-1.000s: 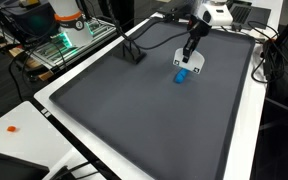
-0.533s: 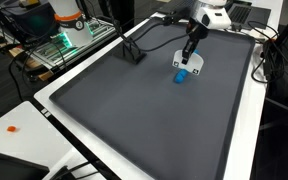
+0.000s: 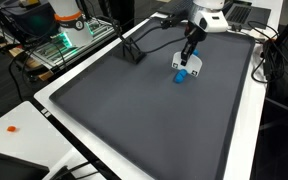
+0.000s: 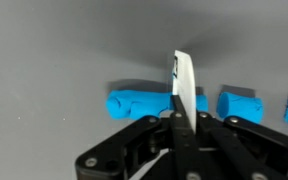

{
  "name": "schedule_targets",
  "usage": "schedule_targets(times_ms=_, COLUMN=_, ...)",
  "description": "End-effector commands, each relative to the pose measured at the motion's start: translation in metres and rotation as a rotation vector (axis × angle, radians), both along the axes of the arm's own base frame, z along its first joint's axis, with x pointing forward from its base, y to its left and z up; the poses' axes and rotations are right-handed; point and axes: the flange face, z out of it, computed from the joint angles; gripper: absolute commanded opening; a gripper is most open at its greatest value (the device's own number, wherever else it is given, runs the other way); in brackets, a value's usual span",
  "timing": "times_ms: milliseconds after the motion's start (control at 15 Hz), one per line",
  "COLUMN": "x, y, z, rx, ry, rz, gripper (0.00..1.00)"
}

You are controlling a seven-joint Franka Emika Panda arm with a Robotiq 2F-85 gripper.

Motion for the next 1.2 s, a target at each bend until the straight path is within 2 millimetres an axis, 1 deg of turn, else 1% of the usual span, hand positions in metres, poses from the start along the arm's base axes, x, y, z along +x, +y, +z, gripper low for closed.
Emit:
schedule_targets(times_ms=0, x=-0.008, y=-0.003, z=-0.020, rx=0.029, ry=0.020, rz=-0.001, gripper=0.01)
schedule_targets(times_ms=200, x=-0.011, y=0.001, z=-0.021, rx=0.055, ry=0.035, rz=-0.005, gripper=0.01)
schedule_targets(times_ms=400, x=-0.013, y=0.001, z=-0.020, rx=0.080, ry=0.048, rz=-0.007, gripper=0.01)
schedule_targets(times_ms=933, x=-0.013, y=-0.003, z=-0.010, rx=0.099, ry=0.052, rz=-0.017, gripper=0.01)
schedule_targets(times_ms=1133, x=-0.013, y=-0.004, z=-0.003, rx=0.098, ry=0.039, rz=-0.013, gripper=0.01)
